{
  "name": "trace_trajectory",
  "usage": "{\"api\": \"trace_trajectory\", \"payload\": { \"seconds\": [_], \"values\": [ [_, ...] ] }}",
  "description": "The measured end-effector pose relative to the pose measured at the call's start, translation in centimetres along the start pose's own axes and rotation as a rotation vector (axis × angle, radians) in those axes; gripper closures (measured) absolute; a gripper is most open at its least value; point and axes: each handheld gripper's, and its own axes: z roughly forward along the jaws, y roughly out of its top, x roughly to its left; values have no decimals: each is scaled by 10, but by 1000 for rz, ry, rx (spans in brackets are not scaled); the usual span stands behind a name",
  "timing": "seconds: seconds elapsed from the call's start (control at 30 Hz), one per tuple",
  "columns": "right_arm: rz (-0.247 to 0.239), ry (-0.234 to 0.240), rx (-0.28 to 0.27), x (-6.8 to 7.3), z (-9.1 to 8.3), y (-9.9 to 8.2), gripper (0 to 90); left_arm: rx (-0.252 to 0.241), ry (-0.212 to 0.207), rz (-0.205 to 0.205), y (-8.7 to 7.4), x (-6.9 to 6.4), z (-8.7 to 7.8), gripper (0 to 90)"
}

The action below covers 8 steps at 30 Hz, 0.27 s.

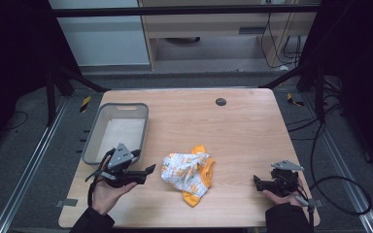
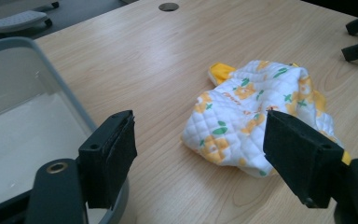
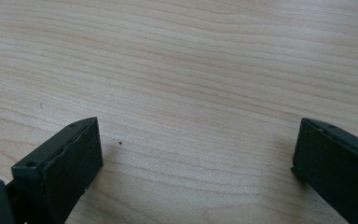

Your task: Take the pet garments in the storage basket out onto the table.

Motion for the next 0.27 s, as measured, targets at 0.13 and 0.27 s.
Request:
{"api": "trace_trajectory", "payload": {
  "seconds": [0.13,0.27],
  "values": [
    [3,0,1,0,0,0,15,-32,21,-27,-12,4,-9,259],
    [4,-1,1,0,0,0,15,-39,38,-43,-24,8,-16,261]
  ]
}}
